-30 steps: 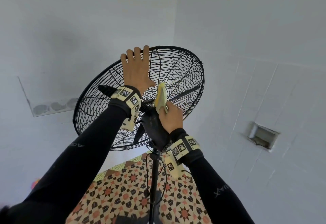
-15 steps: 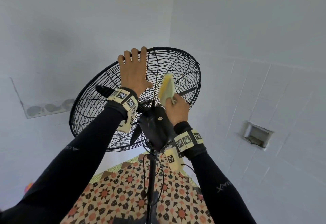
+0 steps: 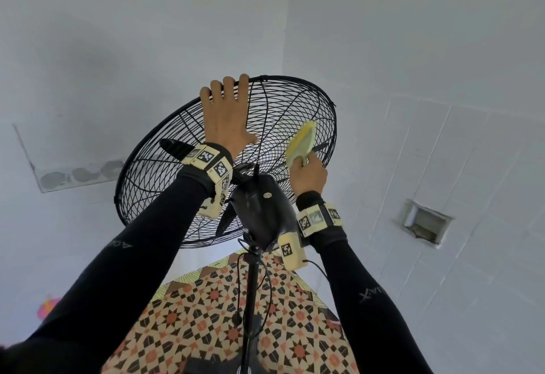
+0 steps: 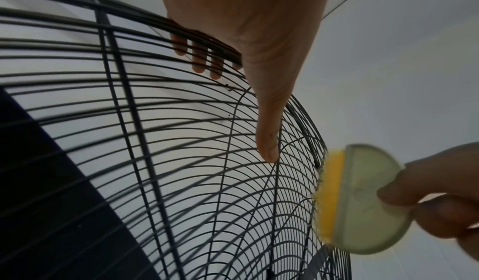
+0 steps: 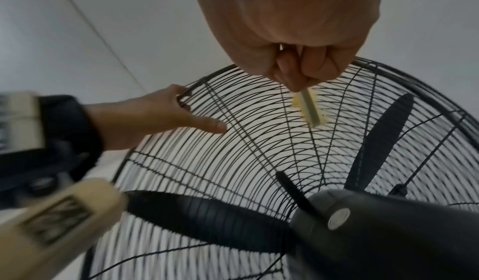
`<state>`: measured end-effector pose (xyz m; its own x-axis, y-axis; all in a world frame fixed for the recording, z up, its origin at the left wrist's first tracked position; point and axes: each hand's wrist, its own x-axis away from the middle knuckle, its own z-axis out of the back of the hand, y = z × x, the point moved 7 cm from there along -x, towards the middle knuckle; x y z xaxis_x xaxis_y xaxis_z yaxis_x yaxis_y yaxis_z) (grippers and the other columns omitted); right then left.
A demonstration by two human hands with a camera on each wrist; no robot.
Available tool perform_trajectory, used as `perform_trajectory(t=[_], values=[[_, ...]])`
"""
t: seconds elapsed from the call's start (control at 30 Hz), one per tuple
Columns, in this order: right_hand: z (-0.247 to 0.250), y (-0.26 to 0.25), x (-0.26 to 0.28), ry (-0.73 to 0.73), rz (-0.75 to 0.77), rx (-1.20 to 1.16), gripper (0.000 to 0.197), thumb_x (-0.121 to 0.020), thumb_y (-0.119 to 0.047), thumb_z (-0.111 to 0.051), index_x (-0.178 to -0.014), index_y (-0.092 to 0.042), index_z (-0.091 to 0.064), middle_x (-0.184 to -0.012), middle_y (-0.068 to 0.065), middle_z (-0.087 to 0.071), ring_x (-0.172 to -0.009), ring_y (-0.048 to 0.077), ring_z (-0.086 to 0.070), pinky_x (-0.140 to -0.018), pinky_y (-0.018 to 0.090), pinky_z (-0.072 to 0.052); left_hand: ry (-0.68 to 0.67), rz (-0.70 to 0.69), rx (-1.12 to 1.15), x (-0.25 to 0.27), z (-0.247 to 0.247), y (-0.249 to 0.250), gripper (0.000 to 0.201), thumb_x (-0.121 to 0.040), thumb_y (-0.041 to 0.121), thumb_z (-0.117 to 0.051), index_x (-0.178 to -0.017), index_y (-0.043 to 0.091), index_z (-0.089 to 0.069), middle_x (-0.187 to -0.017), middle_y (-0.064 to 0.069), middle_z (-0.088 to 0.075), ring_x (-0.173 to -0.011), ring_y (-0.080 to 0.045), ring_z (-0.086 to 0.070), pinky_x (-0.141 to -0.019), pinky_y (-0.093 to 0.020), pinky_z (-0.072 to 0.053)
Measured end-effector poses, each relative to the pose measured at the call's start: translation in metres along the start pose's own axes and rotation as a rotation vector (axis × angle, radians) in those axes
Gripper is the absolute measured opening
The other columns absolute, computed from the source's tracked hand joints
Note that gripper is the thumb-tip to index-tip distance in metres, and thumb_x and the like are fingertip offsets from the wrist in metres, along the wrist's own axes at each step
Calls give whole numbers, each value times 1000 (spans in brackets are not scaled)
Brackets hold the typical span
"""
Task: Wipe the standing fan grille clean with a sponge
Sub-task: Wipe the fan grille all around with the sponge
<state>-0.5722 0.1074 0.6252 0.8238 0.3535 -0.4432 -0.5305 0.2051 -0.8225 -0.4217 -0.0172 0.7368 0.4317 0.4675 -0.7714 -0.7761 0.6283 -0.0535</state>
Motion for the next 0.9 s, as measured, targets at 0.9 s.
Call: perform_trajectory(t=[0.9], values=[[6, -20, -8, -37, 135, 26, 20, -100, -19, -52, -100, -3, -65, -97, 15, -68, -87, 31, -62, -75, 31, -48, -16, 3, -35, 3, 1, 4, 132, -58, 61, -93, -156, 10, -21, -144, -18, -43, -128, -40, -46, -111, -58, -35]])
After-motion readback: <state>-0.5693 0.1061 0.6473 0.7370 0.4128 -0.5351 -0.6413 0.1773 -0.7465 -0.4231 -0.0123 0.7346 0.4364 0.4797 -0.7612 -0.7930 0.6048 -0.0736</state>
